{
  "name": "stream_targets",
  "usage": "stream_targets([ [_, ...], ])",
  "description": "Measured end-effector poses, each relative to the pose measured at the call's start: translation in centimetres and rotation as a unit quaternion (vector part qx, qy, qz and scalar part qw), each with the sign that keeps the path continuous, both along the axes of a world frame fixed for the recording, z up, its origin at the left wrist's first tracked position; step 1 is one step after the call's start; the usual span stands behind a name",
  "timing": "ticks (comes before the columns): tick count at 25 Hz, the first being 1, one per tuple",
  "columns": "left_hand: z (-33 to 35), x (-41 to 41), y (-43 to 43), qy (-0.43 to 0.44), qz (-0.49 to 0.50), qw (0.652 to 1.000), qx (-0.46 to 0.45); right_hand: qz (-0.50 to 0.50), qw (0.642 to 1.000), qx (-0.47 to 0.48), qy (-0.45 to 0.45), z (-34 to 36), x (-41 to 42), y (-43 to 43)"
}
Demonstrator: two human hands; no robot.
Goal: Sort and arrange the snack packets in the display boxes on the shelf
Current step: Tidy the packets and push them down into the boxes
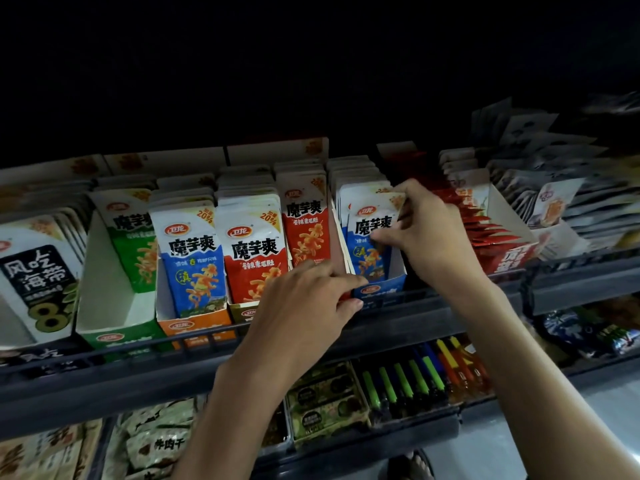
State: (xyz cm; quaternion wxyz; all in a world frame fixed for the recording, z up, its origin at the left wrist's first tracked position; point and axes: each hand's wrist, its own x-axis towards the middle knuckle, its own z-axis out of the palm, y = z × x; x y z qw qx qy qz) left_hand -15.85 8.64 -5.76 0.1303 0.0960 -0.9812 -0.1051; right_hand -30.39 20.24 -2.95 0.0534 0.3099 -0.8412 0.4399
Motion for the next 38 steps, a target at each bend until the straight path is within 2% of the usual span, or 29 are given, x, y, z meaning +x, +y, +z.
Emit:
stream_targets([
  [6,-0.4,0.0,-0.1,0.015,-0.003,1.0,0.008,0.009,0.994,0.059,0.093,-1.1,1.1,-1.1],
  [14,-0.6,-0.2,-0.3,0.028,-0.007,1.0,0.002,0.009,0.988,0.089,0.128,-1.8,1.3,-1.1],
  [20,-0.3,-0.2,-0.2,0.025,-0.007,1.0,0.003,0.006,0.989,0.09,0.116,-2.1,1.2,-1.5],
  [28,-0.1,0.0,-0.2,0.012,-0.009,1.0,0.0,-0.016,0.986,0.086,0.142,-2.6,1.4,-2.1],
  [34,-0.1,-0.1,-0.2,0.019,-0.014,1.0,0.002,0.011,0.992,0.074,0.098,-2.0,1.6,-1.8],
  [38,-0.1,0.4,-0.3,0.047,-0.019,0.998,0.046,-0.003,0.994,0.061,0.095,-1.1,2.0,-1.2],
])
